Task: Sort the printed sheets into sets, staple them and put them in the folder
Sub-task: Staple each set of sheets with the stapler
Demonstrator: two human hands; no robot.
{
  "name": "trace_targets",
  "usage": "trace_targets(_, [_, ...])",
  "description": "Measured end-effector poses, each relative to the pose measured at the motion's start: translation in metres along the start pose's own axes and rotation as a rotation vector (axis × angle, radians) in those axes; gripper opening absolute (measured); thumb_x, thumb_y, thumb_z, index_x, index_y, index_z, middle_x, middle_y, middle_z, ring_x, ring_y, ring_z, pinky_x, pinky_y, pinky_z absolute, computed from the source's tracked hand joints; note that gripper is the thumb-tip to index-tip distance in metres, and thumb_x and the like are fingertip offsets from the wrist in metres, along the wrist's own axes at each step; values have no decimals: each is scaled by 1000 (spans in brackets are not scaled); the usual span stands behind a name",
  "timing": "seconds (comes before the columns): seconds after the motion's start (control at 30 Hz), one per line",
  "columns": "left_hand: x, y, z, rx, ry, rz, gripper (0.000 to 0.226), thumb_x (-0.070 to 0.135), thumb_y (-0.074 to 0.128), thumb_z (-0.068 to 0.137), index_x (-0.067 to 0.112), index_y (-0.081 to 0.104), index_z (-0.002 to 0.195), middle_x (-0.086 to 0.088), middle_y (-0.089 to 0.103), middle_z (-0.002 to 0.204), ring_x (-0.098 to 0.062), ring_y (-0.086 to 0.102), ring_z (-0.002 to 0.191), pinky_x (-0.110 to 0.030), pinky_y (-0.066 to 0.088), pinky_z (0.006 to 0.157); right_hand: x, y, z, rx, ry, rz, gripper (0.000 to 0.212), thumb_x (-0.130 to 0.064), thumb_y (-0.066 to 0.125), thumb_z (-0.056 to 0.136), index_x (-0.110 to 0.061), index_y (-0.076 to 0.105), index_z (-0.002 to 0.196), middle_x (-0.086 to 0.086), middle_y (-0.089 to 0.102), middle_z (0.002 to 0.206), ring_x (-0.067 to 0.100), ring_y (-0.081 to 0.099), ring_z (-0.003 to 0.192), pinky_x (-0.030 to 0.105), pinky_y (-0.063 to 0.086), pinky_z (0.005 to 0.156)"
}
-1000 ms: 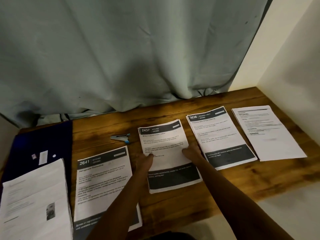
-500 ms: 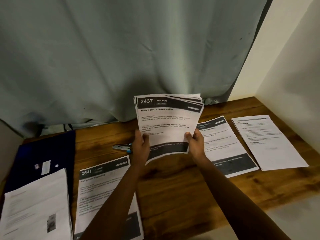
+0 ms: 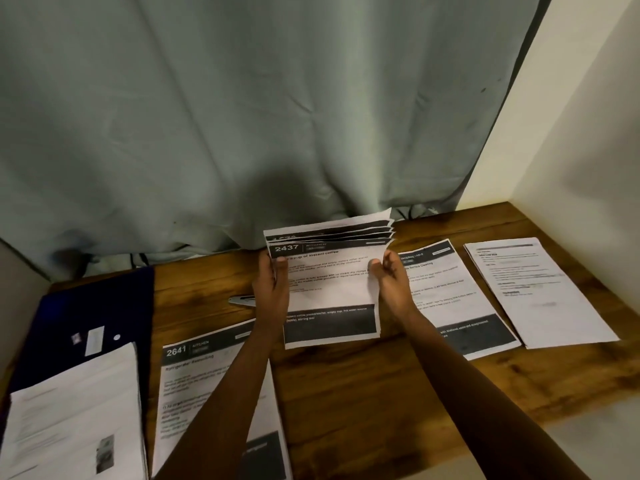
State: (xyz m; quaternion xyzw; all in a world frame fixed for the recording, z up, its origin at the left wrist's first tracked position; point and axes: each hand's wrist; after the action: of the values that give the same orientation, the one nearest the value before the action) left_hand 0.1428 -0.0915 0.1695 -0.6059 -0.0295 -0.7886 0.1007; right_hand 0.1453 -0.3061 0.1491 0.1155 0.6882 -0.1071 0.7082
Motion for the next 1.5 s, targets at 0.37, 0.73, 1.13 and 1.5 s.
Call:
trace_targets(0.37, [32, 14, 23, 131, 106, 73, 19, 31, 42, 98, 18, 51, 108, 13, 61, 95, 7, 62, 82, -9, 51, 68, -28, 9, 6, 157, -171, -42, 13, -16, 48, 99, -18, 51, 111, -13, 61, 105, -3, 57, 98, 12, 46, 82])
trace_targets(0.73, [-1, 17, -2, 73, 16, 159, 45, 42, 42, 92, 10, 41, 124, -1, 60, 117, -20, 61, 106, -30, 53, 82, -9, 15, -15, 116, -88, -119, 17, -25, 45, 100, -22, 41, 116, -5, 53, 116, 5, 51, 102, 9, 42, 77])
trace_targets(1.13, [2, 14, 11, 58, 32, 168, 40, 32, 45, 96, 14, 38, 131, 9, 53, 117, 0, 53, 97, -5, 41, 76, -8, 15, -6, 156, -131, -240, 24, -23, 43, 101, -7, 49, 118, -5, 57, 104, 0, 53, 89, 19, 44, 81])
trace_targets(1.5, [6, 15, 11, 31, 62, 138, 50, 61, 38, 84, 23, 45, 115, 11, 58, 111, 4, 57, 94, -5, 49, 72, -12, 18, 4, 117, -101, -147, 13, -25, 45, 100, -18, 49, 110, -3, 57, 108, 3, 55, 97, 25, 48, 87])
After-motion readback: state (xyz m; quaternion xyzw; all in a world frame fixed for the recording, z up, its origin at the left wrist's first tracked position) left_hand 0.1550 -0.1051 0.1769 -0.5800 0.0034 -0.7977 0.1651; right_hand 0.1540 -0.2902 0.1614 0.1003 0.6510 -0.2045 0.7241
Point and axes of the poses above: each hand's wrist, its own z-axis towards the middle knuckle, its own y-axis out of the palm, x = y × z
